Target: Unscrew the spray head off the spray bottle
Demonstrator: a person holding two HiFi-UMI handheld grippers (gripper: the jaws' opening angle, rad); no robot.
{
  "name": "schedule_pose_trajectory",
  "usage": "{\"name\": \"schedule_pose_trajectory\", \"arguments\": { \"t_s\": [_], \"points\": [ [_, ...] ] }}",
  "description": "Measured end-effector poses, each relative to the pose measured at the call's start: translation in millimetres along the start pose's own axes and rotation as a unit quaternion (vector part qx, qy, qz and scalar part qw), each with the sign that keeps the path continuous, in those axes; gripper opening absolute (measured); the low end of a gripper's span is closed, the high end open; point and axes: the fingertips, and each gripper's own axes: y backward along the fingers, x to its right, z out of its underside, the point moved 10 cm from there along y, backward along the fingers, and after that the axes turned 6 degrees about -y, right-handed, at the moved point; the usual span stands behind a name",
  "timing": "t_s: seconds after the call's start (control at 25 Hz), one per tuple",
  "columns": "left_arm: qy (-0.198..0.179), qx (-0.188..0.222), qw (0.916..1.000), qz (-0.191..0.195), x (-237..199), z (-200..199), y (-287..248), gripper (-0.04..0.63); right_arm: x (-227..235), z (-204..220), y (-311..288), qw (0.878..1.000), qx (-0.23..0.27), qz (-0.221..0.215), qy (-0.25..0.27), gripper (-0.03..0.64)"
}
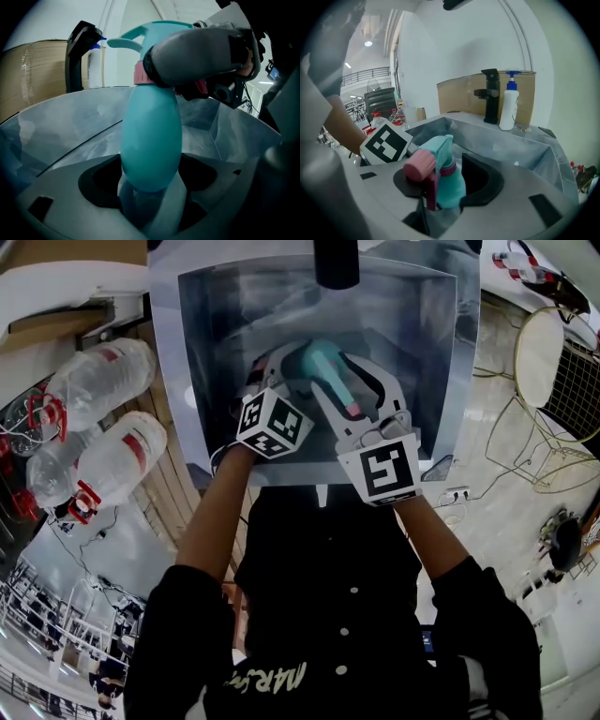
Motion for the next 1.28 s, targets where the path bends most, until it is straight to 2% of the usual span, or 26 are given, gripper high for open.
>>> {"name": "schedule_pose_trajectory", "arguments": {
  "t_s": [0.12,0.44,0.68,0.8,1.0,1.28],
  "points": [
    [0.0,0.0,1.0,0.001,-1,2,-1,0.388,-2,3,-2,1.0,0.001,-0.007,0.023,0.153],
    [-0.002,0.001,1.0,0.002,0,0,1,0.388,-2,3,0,0.999,0.014,-0.031,0.041,0.147],
    [-0.007,0.006,0.9999,0.007,-1,2,-2,0.388,11,2,-3,0.992,0.006,-0.1,0.071,0.146],
    [-0.01,0.006,0.9999,0.012,-1,3,-1,0.388,17,0,-6,0.981,0.0,-0.162,0.111,0.146],
    [-0.021,0.007,0.9995,0.021,1,1,-1,0.388,32,-5,-8,0.949,-0.012,-0.268,0.164,0.146],
    [-0.035,0.01,0.9987,0.036,5,0,-2,0.388,39,-6,-8,0.92,-0.013,-0.331,0.208,0.147]
  ]
}}
